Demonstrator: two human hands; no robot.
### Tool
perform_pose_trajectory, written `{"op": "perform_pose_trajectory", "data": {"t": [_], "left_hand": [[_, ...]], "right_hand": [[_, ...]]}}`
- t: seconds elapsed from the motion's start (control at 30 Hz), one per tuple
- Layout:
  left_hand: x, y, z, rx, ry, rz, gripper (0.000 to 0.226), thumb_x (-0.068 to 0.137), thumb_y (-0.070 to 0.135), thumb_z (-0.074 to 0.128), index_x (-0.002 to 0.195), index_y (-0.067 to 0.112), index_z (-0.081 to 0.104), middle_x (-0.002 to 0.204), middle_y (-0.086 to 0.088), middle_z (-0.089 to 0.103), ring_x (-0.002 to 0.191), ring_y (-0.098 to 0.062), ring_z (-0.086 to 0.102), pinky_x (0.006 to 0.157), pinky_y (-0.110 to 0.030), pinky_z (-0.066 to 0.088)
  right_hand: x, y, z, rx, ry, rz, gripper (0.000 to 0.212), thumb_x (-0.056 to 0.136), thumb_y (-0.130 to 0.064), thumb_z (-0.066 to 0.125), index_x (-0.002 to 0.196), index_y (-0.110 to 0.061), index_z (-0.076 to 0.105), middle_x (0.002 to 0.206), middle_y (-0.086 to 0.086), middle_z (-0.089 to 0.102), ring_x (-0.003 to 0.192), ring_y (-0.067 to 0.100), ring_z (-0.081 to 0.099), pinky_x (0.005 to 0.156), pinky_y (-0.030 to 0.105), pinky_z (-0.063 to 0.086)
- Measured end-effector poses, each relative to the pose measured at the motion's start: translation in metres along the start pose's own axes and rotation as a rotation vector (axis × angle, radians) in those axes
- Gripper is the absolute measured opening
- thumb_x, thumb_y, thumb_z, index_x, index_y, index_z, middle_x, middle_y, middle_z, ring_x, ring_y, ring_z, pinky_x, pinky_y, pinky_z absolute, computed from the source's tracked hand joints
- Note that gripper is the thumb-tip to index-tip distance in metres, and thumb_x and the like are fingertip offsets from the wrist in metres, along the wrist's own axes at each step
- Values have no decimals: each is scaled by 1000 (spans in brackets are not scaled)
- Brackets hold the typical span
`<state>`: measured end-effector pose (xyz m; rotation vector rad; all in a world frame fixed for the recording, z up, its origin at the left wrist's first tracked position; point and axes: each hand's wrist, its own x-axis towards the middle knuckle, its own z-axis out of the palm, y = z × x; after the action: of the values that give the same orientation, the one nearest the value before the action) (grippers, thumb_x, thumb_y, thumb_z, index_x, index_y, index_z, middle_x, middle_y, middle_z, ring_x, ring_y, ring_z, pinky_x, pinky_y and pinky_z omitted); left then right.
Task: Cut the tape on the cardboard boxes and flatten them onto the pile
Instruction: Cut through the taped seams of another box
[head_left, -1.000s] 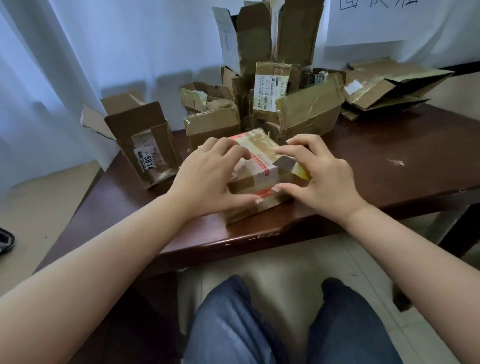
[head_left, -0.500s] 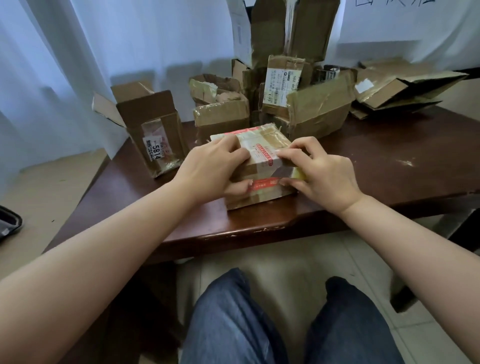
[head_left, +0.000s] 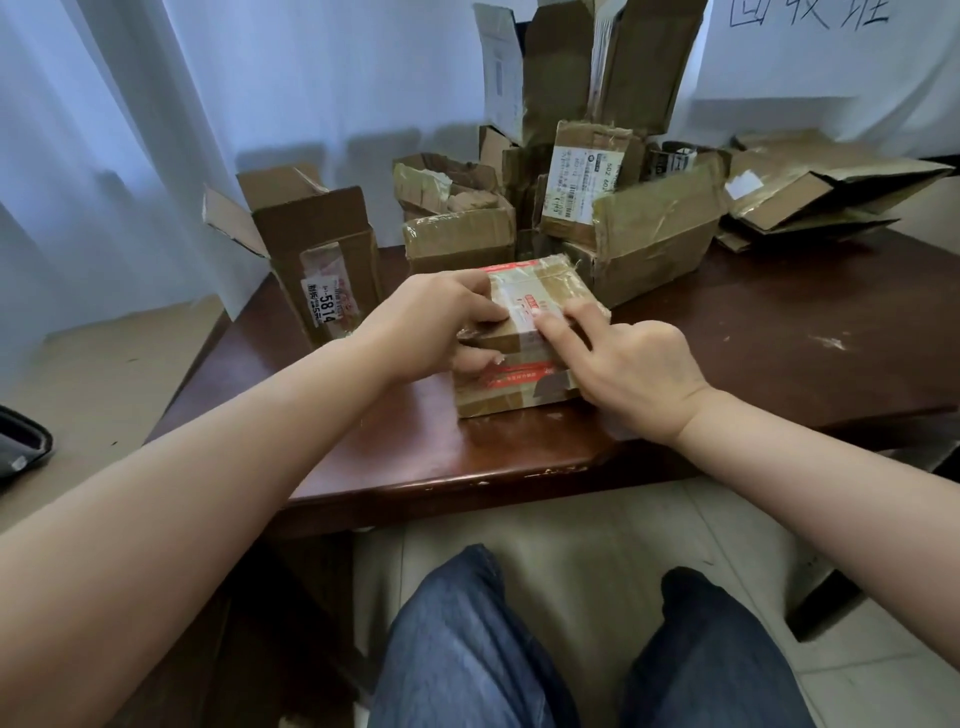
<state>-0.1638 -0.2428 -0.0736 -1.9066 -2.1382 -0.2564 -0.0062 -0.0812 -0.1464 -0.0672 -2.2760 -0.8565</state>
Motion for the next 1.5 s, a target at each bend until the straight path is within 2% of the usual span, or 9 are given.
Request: {"op": "perform_pose_trajectory", "data": {"t": [0.1, 0.27, 0.43, 0.57, 0.73, 0.9, 1.1, 1.33, 1.5], "left_hand": [[-2, -3, 3, -4, 3, 7, 44, 80, 37, 73, 116, 12, 69, 108, -7, 62, 96, -26, 61, 79, -42, 51], [-14, 3, 15, 181, 56, -14, 68, 80, 58, 63, 131, 15, 52, 122, -8, 52, 105, -27, 57, 76, -41, 54], [-12, 11, 17, 329, 234, -105, 77, 71, 74, 49, 120, 14, 53, 104, -5, 56, 88, -26, 61, 57, -30, 34], [-3, 10, 9, 266, 300, -29, 72, 76, 77, 44, 115, 17, 54, 97, -3, 61, 82, -29, 63, 59, -32, 41], [7, 4, 2, 323, 336, 113, 67, 82, 70, 35, 110, 15, 59, 93, -3, 67, 83, -28, 64, 52, -35, 50], [18, -4, 3, 434, 330, 251, 62, 86, 57, 36, 89, 2, 63, 69, -11, 67, 58, -32, 65, 41, -31, 46], [27, -1, 0, 460, 297, 335, 53, 91, 46, 33, 77, 0, 55, 56, -15, 58, 41, -32, 56, 35, -30, 43], [20, 5, -5, 531, 184, 359, 45, 92, 36, 34, 75, 1, 57, 54, -12, 57, 37, -29, 53, 34, -25, 35], [5, 22, 10, 452, 111, 350, 61, 97, 36, 12, 98, 0, 61, 92, -18, 70, 76, -35, 70, 59, -35, 54]], "right_hand": [[5, -3, 1, -28, 43, 20, 39, 83, -8, 52, 121, -6, 60, 106, 14, 66, 37, 20, 46, 43, 24, 14], [7, 1, -2, 123, 87, 75, 48, 77, -20, 65, 120, -1, 56, 111, 14, 66, 42, 24, 54, 39, 24, 23], [16, 13, -18, 211, 38, 92, 60, 66, -30, 71, 118, -4, 54, 111, 12, 66, 48, 27, 57, 40, 25, 29], [15, 26, -27, 242, 39, 147, 58, 67, -35, 57, 118, -7, 49, 111, 9, 67, 49, 31, 58, 42, 24, 29], [12, 32, -31, 223, 54, 159, 66, 73, -46, 62, 124, -7, 49, 110, 9, 69, 51, 28, 61, 45, 22, 25], [12, 38, -32, 206, 9, 176, 66, 72, -42, 68, 125, -4, 58, 121, 11, 64, 56, 27, 65, 43, 22, 30], [24, 31, -35, 152, -94, 230, 68, 53, -30, 83, 112, -1, 63, 105, 12, 68, 49, 30, 62, 44, 22, 29], [24, 24, -33, 158, -83, 169, 61, 57, -28, 79, 108, 3, 65, 100, 18, 71, 57, 32, 68, 43, 27, 42], [9, 23, -37, 165, -70, 106, 25, 58, -23, 78, 77, -9, 68, 64, 6, 66, 44, 28, 60, 44, 21, 26]]}}
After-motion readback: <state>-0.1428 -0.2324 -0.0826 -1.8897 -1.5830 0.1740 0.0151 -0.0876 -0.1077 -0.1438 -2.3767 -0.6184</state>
